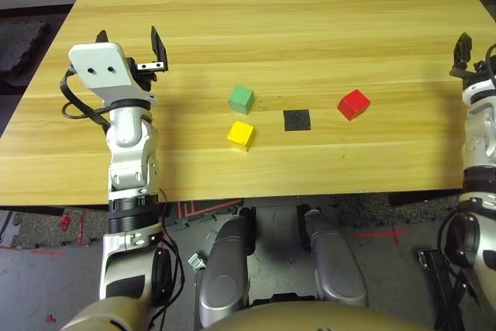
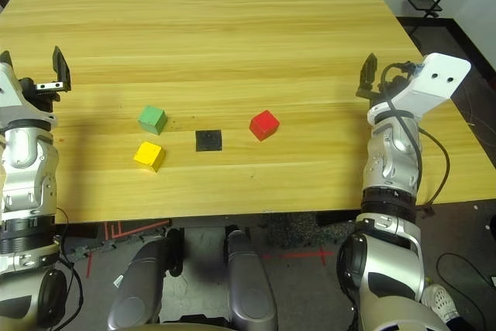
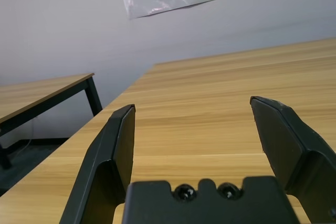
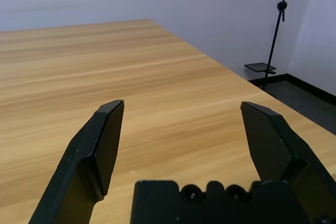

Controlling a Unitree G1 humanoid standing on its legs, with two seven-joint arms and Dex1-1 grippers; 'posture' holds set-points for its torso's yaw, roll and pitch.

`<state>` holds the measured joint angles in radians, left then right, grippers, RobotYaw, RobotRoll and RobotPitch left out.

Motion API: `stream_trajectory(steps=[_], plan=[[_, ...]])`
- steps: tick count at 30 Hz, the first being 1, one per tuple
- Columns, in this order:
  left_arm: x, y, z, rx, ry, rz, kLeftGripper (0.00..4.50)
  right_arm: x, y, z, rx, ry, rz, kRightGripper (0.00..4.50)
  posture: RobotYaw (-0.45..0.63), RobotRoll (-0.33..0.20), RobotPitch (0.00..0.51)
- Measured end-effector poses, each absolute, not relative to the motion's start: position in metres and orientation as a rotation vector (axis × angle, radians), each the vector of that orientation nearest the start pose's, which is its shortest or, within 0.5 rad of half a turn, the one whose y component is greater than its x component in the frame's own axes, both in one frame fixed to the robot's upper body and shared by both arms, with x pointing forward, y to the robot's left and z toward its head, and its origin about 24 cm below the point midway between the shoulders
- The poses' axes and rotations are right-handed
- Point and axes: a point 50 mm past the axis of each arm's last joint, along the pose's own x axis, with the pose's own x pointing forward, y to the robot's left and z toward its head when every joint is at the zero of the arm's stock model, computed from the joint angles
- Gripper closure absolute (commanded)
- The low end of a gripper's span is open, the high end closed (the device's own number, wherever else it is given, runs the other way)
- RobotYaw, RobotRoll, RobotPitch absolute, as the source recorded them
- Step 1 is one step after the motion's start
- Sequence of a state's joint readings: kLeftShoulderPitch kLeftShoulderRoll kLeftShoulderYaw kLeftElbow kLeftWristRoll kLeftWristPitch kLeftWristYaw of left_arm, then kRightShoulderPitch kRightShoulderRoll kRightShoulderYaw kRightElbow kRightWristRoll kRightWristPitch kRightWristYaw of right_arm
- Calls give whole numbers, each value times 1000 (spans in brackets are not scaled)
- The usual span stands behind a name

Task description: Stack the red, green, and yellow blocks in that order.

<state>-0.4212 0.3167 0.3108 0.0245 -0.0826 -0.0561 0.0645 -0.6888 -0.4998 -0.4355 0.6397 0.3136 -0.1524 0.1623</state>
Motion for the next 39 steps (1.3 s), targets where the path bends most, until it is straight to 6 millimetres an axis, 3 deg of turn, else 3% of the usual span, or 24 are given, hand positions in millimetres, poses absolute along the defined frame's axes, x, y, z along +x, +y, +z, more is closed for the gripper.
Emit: stream_trajectory(steps=[8, 15, 20, 25, 31, 39], plan=[[300, 255, 187, 152, -514, 310, 50, 343, -322, 176, 57, -374, -276, 0, 267, 72, 261], [301, 255, 189, 144, -516, 254, 50, 346, -311, 190, 29, -391, -192, 0, 271, 55, 242], [303, 253, 194, 142, -494, -9, 50, 348, -282, 203, -19, -302, 68, 0, 279, 56, 242], [303, 252, 199, 165, -446, -226, 50, 343, -261, 216, -18, -237, 216, 0, 278, 43, 252], [303, 234, 198, 218, -323, -697, 50, 330, -233, 226, -17, -110, 439, 0, 265, 30, 261], [322, 232, 219, 289, -280, -995, 50, 316, -211, 222, -63, 65, 583, 0, 245, 19, 267]])
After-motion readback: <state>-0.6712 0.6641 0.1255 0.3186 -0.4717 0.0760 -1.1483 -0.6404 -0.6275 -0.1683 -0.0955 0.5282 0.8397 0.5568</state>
